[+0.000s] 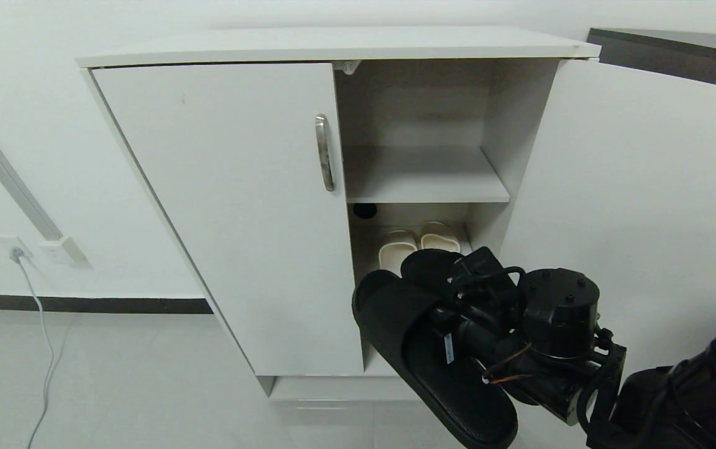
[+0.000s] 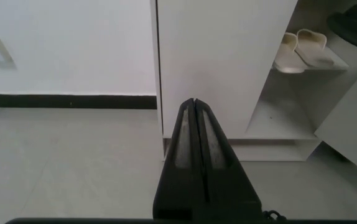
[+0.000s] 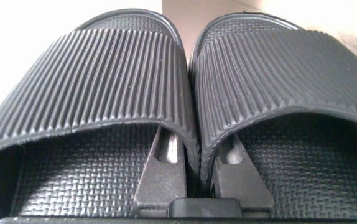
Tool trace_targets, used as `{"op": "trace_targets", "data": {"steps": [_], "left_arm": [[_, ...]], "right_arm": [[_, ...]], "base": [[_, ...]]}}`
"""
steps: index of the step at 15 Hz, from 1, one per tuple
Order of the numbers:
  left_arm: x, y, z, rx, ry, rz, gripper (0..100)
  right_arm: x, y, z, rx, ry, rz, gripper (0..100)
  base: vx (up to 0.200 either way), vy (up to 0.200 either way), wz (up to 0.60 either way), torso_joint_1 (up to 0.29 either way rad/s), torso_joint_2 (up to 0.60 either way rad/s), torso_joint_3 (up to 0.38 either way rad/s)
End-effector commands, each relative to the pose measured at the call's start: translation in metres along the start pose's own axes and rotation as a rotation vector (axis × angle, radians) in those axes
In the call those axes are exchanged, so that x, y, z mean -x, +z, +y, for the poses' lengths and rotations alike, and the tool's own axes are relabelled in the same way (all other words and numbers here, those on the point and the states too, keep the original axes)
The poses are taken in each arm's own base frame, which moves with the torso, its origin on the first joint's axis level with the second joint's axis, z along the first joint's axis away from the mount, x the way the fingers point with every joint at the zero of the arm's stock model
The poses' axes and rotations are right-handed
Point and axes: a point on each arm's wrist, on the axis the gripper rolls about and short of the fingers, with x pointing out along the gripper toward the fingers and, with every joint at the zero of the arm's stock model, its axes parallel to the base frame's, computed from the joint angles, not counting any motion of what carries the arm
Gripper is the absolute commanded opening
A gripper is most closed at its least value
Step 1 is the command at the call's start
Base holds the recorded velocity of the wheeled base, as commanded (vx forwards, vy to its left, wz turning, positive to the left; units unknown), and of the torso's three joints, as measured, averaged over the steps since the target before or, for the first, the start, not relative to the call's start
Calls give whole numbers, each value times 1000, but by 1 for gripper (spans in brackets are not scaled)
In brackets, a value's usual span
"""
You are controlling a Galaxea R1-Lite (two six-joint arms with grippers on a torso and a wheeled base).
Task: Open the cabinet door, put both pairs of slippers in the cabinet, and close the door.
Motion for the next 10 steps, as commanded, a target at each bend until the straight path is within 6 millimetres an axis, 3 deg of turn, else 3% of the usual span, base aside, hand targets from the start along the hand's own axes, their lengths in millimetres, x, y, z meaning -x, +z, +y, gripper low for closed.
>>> {"op": "trace_targets", "data": {"steps": [1, 6, 8, 10], "left_arm": [[0, 0, 0, 0, 0, 0, 0], [0, 0, 0, 0, 0, 0, 0], [0, 0, 0, 0, 0, 0, 0], [0, 0, 0, -2, -1, 0, 0]], "right_arm": [[0, -1, 0, 0, 4, -6, 0], [-8, -9, 6, 15, 9, -44, 0], [-13, -1, 10, 7, -20, -72, 0], [-25, 14, 20, -25, -161, 4, 0]], "base": [[0, 0, 0, 0, 0, 0], [0, 0, 0, 0, 0, 0], [0, 0, 0, 0, 0, 0], [0, 0, 0, 0, 0, 0]]}}
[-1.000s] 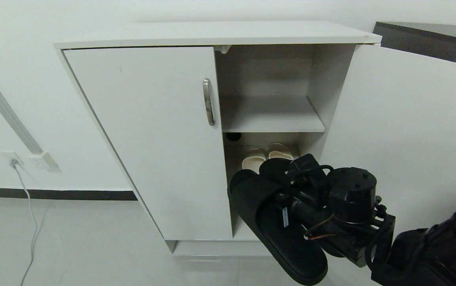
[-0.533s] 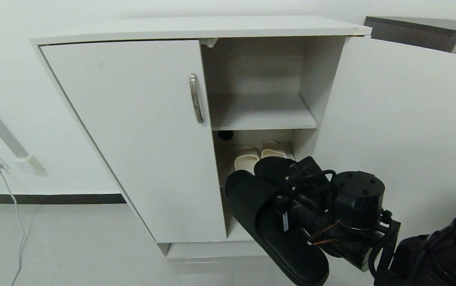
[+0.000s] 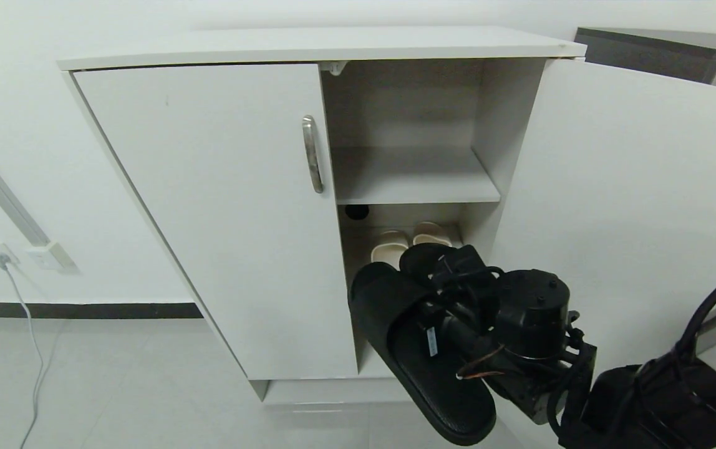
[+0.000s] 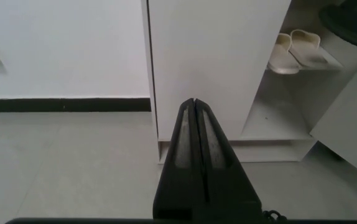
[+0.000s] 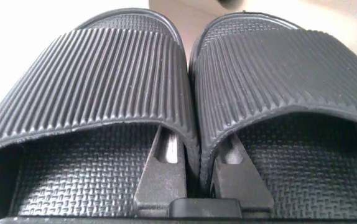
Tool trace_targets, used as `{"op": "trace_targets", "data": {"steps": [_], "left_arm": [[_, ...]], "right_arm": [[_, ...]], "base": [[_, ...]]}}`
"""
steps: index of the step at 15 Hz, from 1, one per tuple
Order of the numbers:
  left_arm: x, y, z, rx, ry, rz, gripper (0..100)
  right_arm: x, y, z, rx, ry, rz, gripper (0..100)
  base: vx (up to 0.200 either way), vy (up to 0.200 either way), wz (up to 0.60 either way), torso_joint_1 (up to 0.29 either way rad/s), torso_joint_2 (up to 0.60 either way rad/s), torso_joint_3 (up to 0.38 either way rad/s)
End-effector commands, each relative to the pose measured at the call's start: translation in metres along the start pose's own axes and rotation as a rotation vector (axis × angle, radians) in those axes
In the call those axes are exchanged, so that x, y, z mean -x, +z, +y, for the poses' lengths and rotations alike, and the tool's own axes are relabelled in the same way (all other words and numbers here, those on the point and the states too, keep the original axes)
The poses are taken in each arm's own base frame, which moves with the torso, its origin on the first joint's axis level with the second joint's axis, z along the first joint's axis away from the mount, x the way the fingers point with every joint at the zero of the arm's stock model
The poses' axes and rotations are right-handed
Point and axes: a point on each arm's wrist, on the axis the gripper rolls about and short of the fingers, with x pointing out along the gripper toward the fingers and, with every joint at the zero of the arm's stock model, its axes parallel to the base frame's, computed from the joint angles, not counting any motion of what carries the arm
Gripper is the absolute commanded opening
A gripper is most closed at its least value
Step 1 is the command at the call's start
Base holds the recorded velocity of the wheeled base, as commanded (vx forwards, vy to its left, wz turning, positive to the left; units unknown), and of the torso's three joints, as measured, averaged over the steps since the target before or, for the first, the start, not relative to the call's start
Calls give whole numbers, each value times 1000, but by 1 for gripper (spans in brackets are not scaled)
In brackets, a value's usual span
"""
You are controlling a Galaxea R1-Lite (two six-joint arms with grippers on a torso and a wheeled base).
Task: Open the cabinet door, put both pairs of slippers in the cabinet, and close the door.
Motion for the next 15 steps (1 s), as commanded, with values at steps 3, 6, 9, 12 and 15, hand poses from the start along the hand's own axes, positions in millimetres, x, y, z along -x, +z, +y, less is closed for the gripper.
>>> {"op": "trace_targets", "data": {"steps": [3, 6, 9, 12, 15], "left_arm": [[0, 0, 0, 0, 0, 0, 0], [0, 0, 0, 0, 0, 0, 0], [0, 0, 0, 0, 0, 0, 0], [0, 0, 0, 0, 0, 0, 0], [0, 0, 0, -2, 2, 0, 0]], "right_arm": [[-12, 44, 19, -111, -146, 92, 0], [-13, 81, 25, -155, -263, 88, 0], [-16, 108, 28, -163, -340, 37, 0], [-26, 114, 25, -157, -390, 44, 0], [-29, 115, 25, -161, -406, 36, 0]], "base": [[0, 0, 0, 0, 0, 0], [0, 0, 0, 0, 0, 0], [0, 0, 0, 0, 0, 0], [0, 0, 0, 0, 0, 0], [0, 0, 0, 0, 0, 0]]}}
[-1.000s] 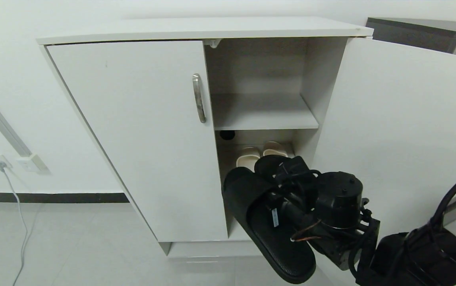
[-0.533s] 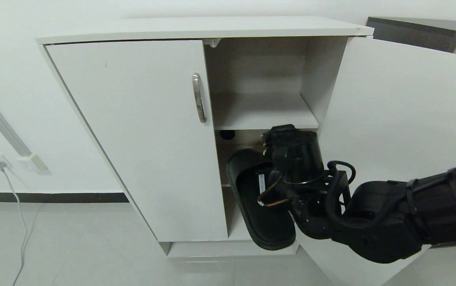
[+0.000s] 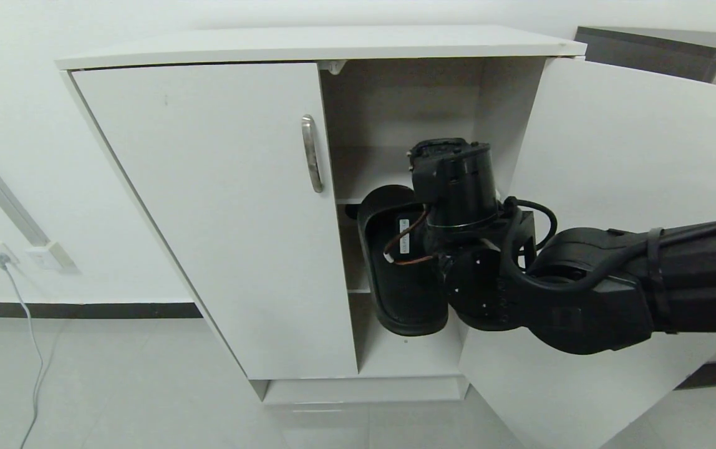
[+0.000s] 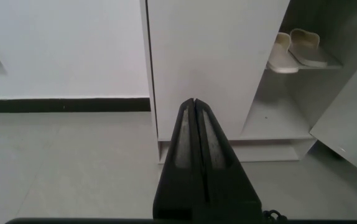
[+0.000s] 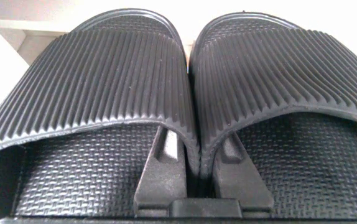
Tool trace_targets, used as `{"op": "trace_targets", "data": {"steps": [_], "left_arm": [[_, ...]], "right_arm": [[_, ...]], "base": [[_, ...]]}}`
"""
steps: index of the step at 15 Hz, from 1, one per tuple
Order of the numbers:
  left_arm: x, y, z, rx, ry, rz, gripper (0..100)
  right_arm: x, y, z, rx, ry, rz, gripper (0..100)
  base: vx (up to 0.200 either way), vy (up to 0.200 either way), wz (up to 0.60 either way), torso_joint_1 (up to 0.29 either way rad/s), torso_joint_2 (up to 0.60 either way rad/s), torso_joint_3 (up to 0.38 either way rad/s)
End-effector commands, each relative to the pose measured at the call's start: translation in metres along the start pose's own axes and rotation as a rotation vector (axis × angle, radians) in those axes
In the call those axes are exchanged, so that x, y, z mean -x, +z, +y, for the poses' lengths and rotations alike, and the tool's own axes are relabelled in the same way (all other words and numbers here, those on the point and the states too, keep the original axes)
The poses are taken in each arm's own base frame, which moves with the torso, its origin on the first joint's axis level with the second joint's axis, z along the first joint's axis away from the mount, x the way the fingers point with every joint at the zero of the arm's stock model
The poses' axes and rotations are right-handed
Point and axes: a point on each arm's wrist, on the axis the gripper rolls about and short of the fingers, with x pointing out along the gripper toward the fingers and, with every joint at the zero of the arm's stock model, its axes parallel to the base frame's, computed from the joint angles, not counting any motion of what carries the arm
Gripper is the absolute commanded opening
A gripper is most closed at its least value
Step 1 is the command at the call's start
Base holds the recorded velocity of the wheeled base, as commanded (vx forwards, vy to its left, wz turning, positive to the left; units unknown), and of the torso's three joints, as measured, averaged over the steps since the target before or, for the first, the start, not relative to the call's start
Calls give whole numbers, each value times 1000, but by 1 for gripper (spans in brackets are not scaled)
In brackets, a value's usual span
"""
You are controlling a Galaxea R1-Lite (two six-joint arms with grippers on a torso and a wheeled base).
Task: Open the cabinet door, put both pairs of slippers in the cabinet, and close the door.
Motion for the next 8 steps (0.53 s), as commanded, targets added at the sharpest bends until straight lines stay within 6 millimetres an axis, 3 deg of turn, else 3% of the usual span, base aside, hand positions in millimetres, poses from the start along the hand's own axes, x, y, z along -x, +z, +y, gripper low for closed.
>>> {"op": "trace_targets", "data": {"steps": [1, 8], "left_arm": [[0, 0, 0, 0, 1, 0, 0], [0, 0, 0, -1, 1, 0, 0]], "right_arm": [[-2, -1, 1, 0, -2, 0, 0], [-3, -1, 1, -1, -4, 0, 0]], "base": [[0, 0, 0, 0, 0, 0], [0, 0, 0, 0, 0, 0]]}}
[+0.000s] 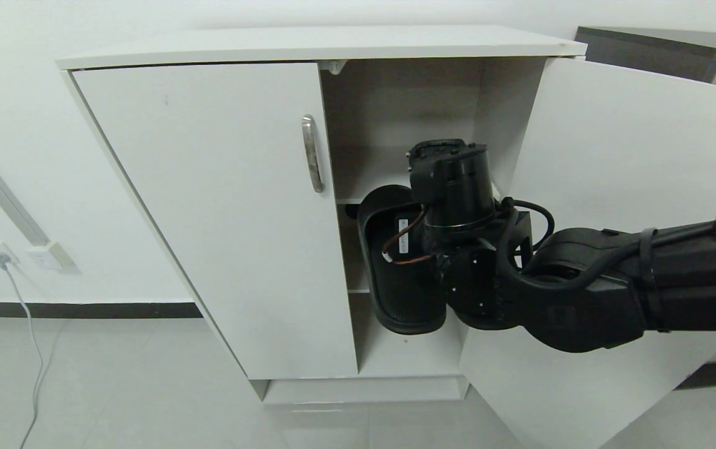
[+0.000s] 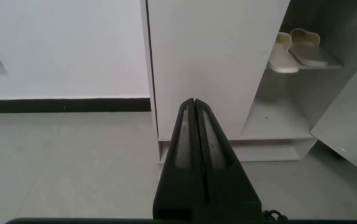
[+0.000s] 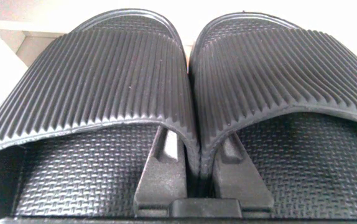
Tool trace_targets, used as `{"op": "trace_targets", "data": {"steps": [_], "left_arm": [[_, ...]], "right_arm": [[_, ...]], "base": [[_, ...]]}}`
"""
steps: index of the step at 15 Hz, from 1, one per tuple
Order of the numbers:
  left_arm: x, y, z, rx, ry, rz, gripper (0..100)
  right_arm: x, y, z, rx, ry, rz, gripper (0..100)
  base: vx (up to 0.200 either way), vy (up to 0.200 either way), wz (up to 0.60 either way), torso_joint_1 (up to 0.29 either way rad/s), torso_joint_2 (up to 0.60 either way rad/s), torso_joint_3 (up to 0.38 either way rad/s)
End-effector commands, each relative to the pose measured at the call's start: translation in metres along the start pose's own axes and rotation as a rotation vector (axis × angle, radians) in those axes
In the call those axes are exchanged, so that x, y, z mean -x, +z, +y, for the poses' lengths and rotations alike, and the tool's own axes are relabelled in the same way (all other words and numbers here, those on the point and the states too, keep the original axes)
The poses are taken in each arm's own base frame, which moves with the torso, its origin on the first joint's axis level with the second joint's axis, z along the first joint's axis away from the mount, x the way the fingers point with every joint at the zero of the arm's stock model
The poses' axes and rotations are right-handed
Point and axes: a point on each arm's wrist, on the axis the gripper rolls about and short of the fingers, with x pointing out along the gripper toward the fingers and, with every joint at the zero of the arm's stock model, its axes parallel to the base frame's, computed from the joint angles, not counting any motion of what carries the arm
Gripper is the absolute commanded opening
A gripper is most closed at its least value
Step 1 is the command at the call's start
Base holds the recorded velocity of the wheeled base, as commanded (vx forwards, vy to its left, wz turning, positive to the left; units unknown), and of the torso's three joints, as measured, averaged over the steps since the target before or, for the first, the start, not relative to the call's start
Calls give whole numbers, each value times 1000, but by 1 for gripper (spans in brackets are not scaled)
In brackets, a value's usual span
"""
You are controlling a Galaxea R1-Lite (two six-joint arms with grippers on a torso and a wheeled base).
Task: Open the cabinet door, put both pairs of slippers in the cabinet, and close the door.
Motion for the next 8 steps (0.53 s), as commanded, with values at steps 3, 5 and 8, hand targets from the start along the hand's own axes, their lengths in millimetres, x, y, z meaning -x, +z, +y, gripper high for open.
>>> {"op": "trace_targets", "data": {"steps": [3, 5, 8], "left_arm": [[0, 0, 0, 1, -1, 0, 0], [0, 0, 0, 1, -1, 0, 0], [0, 0, 0, 1, -1, 1, 0]], "right_arm": [[1, 1, 0, -3, 2, -2, 0], [1, 1, 0, -3, 2, -2, 0], [0, 2, 1, -5, 2, -4, 0]], "base": [[200, 0, 0, -1, -1, 9], [200, 0, 0, 2, 0, 5], [200, 0, 0, 7, 4, 1]]}}
